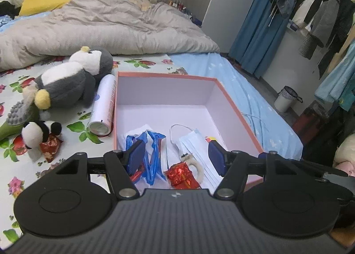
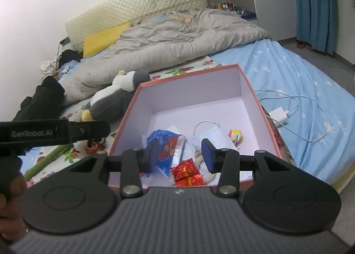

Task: Organize soft objects
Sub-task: 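Lower into the box and open both tools, releasing packet and ring toy, then withdraw both tools from the box back toward the pile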

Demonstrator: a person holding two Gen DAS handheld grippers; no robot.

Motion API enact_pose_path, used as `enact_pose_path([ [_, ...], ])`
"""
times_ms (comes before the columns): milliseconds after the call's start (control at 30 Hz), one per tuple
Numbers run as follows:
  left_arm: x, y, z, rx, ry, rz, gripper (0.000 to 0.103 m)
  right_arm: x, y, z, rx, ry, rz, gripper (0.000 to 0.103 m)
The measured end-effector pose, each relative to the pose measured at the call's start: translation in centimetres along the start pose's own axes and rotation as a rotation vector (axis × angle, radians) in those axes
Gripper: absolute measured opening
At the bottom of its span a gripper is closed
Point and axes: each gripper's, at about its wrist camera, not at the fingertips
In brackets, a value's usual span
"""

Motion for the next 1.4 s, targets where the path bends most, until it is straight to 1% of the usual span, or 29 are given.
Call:
enact_pose_path([
  [133,-1.3,-0.3,2.6,0.001,-0.025,-0.01,0.069,-0.8,0.5,2.1,0.001,-0.019,0.007,0.045],
  [233,-2.2,-0.2,4.4,0.024,-0.042,-0.022,0.069,-1.8,1.0,3.9,0.004,-0.04,0.018,0.045],
  [433,-4.4,0.4,8.5,0.034,-0.08,0.004,0.069,-3.6,2.2,6.4,0.029,-0.046,0.026,0.045],
  [600,-6.1,0.8,10.8,0.052,-0.094,0.002,0.069,-5.1,3.4,8.0,0.049,-0.058,0.037,0.045],
  [867,-8.5,2.3,14.5,0.097,-0.135,0.027,0.069,-6.7,6.5,8.3,0.096,-0.036,0.094,0.045],
  [967,-9.5,3.3,15.9,0.115,-0.152,0.052,0.069,-7.1,7.8,8.6,0.113,-0.042,0.12,0.045],
  [1167,-11.7,5.4,18.6,0.162,-0.176,0.091,0.069,-8.1,10.4,8.8,0.176,-0.038,0.166,0.045],
  [1400,-14.5,7.8,21.7,0.222,-0.227,0.154,0.069,-9.6,13.4,8.7,0.246,-0.031,0.212,0.045],
])
Point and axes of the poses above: each gripper's, at about its wrist camera, not at the fingertips, and z roughly against the way its jaws point, y to its left, x to its top, and after that the axes turned 10 degrees about -x, right-handed
